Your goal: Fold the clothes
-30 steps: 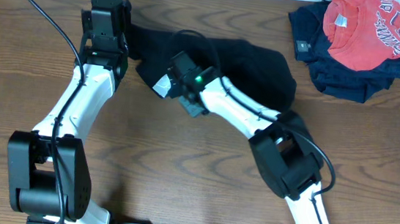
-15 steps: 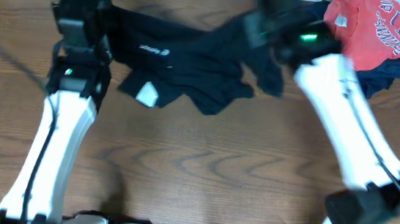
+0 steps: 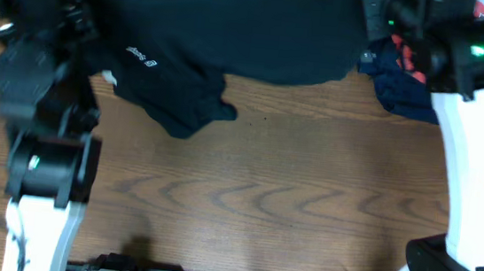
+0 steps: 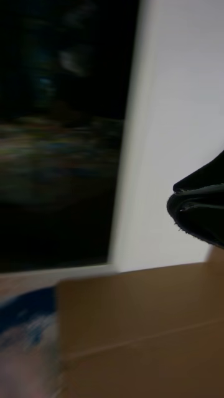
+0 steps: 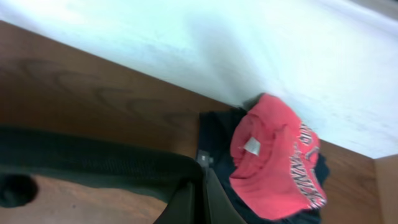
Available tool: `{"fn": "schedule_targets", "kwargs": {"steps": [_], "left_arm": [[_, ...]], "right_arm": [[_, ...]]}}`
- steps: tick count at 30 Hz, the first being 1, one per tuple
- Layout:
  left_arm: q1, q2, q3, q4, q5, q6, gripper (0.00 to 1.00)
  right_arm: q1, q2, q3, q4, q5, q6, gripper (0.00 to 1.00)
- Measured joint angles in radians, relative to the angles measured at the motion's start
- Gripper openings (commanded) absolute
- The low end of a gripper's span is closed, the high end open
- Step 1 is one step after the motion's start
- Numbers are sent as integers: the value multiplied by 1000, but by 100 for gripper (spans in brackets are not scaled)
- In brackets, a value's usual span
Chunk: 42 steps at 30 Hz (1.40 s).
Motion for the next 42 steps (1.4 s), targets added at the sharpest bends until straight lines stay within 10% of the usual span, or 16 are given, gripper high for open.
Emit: {"fn": "schedule_targets", "kwargs": {"steps": [14, 31, 42], "left_arm": [[0, -171, 0, 69, 0, -1, 6], [77, 510, 73, 615, 0, 3, 6], [86, 709, 565, 219, 43, 53, 6]], "right_arm": [[-9, -215, 82, -19, -17, -3, 1], [-55, 208, 72, 387, -16, -39, 1], [-68, 257, 68, 607, -25, -42, 1]]}}
